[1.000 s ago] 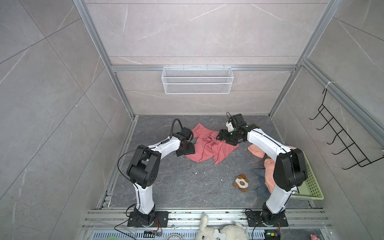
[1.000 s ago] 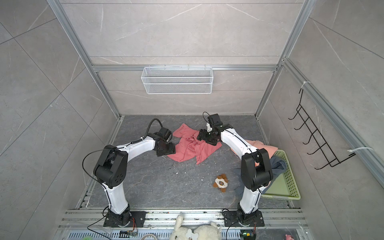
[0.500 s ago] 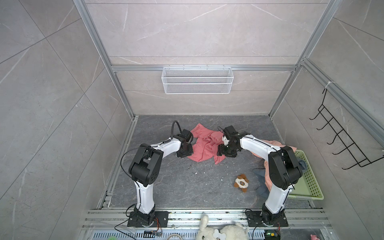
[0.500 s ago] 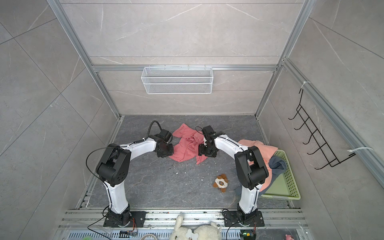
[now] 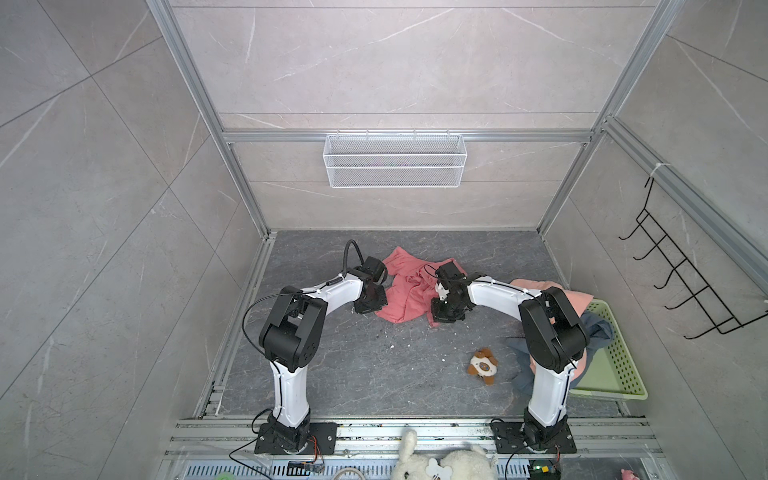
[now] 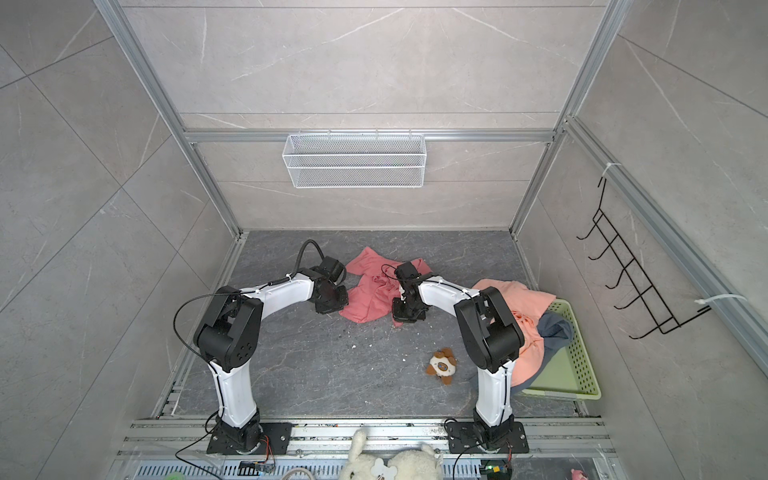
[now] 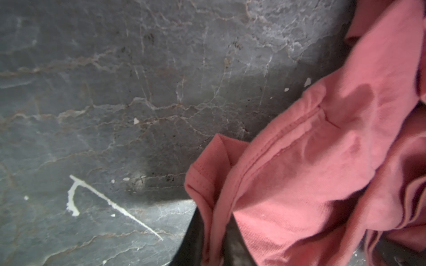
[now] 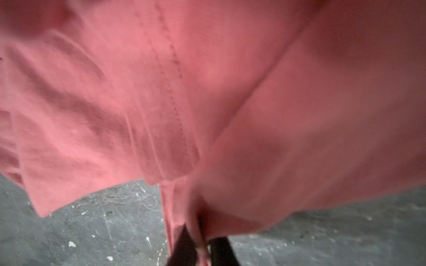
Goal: Fold and stack the t-shirts
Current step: 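Lower both grippers and pinch opposite edges of the pink t-shirt, then lift the pink t-shirt with both grippers, stretching it between them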
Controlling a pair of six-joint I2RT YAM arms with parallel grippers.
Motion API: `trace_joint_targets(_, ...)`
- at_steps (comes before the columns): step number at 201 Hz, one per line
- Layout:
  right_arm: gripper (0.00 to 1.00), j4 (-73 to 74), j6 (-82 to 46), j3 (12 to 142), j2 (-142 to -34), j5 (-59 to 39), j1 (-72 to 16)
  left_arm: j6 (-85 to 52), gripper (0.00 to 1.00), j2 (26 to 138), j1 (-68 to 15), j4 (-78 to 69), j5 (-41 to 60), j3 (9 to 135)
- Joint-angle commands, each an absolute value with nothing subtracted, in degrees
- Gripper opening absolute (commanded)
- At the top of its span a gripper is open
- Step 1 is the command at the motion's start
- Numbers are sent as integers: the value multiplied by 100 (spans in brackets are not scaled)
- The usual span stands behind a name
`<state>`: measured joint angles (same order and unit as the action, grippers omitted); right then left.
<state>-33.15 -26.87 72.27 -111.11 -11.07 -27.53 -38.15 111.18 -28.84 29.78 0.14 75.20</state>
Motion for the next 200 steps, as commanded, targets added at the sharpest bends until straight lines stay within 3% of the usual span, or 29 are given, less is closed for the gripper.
trace_joint_targets(1,4,-3432,-3000,7249,-10975,-750,-2787,-3901,7,10868,-2809,3233,-107,7655)
trace_joint_targets(21,2,-3698,-3088,7462,-10382,-276,-2750,-3989,0,10528,-2687,3219,-145,7655)
trace_joint_targets(90,0,-3935,-3069,9258,-8860,365,-1677,-3763,0,8376,-1662,3506,-633,8060)
trace_joint_targets(146,0,-4136,-2749,10338,-8473,647,-1354,-3271,0,7070,-1142,3859,-931,8671)
trace_joint_targets(200,0,-3650,-3330,10252,-9085,282,-1190,-3344,0,7186,-1107,3074,-954,8328)
